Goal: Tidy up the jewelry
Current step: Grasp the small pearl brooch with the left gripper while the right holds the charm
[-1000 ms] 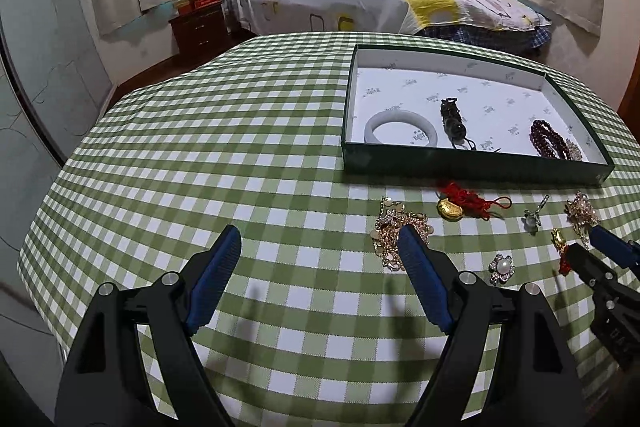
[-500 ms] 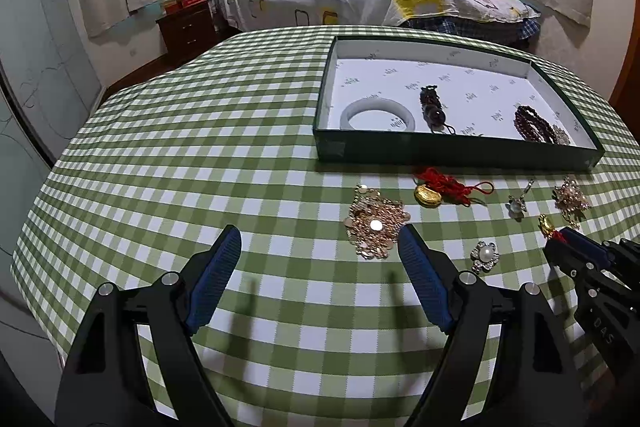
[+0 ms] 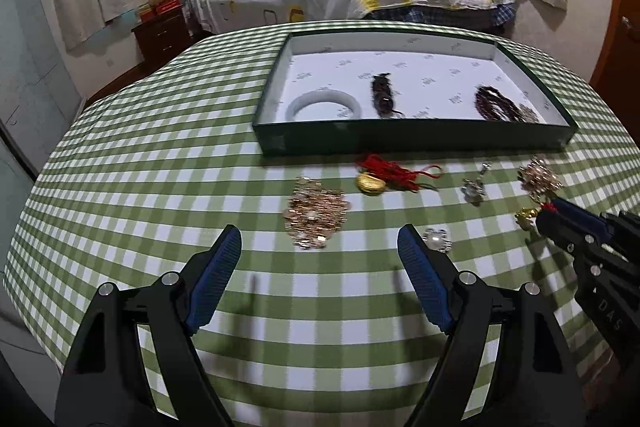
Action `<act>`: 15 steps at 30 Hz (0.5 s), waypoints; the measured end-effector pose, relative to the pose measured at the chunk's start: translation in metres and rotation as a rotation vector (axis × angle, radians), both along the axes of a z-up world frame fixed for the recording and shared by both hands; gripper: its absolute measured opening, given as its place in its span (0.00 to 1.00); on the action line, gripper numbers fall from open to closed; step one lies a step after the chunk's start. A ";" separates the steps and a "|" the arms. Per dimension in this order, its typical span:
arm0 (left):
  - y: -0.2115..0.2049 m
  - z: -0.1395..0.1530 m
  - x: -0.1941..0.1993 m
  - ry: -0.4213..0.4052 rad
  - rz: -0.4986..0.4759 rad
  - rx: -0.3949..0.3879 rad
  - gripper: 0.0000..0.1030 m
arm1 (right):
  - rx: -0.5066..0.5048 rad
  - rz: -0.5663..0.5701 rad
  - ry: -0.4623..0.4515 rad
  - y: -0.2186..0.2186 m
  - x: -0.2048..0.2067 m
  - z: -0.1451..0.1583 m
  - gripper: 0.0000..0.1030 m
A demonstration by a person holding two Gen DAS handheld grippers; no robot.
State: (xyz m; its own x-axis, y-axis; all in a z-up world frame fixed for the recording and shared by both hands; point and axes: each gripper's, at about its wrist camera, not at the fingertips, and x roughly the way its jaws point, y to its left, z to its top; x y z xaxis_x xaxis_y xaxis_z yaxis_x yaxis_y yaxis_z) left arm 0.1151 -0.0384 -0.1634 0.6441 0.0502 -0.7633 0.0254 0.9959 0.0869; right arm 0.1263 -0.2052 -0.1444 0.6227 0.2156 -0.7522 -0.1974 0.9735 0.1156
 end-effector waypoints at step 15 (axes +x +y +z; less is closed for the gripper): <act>-0.028 -0.004 -0.001 0.009 -0.049 0.031 0.76 | 0.000 -0.098 -0.013 -0.042 -0.009 0.002 0.15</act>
